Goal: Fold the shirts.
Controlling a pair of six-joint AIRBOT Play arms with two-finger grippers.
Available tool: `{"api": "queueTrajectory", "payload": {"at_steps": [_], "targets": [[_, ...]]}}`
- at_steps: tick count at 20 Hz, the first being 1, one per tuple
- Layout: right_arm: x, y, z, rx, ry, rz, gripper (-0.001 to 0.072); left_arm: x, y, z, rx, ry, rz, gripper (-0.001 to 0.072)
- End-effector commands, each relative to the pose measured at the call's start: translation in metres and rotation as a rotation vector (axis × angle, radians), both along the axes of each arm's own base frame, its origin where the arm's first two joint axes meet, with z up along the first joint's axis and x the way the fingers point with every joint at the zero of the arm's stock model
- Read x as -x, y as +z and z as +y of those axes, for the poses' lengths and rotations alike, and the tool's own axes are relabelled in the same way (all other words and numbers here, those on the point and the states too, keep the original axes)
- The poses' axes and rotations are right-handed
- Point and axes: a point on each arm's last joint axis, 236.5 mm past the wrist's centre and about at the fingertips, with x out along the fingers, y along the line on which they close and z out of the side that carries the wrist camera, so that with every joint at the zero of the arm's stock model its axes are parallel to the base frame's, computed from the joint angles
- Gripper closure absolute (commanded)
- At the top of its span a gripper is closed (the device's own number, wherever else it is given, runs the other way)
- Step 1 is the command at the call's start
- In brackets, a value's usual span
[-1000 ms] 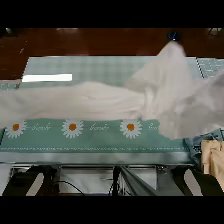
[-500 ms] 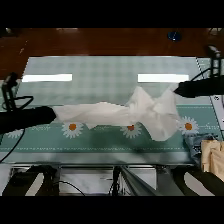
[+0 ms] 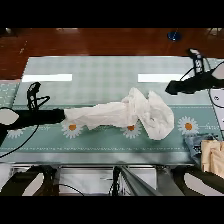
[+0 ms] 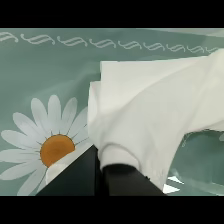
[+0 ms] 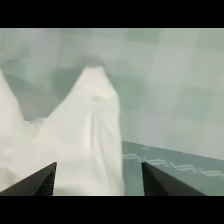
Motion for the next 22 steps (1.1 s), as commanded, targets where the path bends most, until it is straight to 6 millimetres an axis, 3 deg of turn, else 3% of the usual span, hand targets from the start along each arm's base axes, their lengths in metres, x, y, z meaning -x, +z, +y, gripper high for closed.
{"api": "queueTrajectory", "payload": {"at_steps": [1,2,3,4,6,8,12,16,22], "targets": [[0.048,0.043,-0.099,0.359,-0.108,0.073,0.0179,-0.003,-0.005,0.001,-0.015,-0.021,-0.01,0.0687],[0.072,0.04,-0.117,0.348,-0.189,0.13,0.0211,-0.003,-0.005,0.001,-0.016,-0.02,-0.011,0.0687],[0.096,0.022,-0.116,0.255,-0.243,0.195,0.0212,-0.003,-0.005,0.001,-0.016,-0.02,-0.011,0.0687],[0.115,-0.001,-0.102,0.122,-0.271,0.248,0.0212,-0.003,-0.005,0.001,-0.016,-0.021,-0.011,0.0687],[0.147,-0.041,-0.053,-0.173,-0.268,0.318,0.021,-0.003,-0.005,0.001,-0.016,-0.021,-0.011,0.0687],[0.171,-0.065,-0.01,-0.355,-0.251,0.353,0.0135,-0.003,-0.005,0.001,-0.023,-0.036,-0.018,0.0687],[0.211,-0.109,0.018,-0.427,-0.278,0.448,0.0126,-0.003,-0.005,0.001,-0.025,-0.039,-0.021,0.0687],[0.181,-0.101,0.034,-0.547,-0.327,0.341,0.0125,-0.003,-0.005,0.001,-0.024,-0.039,-0.02,0.0687],[0.182,-0.104,0.03,-0.552,-0.42,0.381,0.013,-0.003,-0.005,0.001,-0.025,-0.039,-0.02,0.0687]]}}
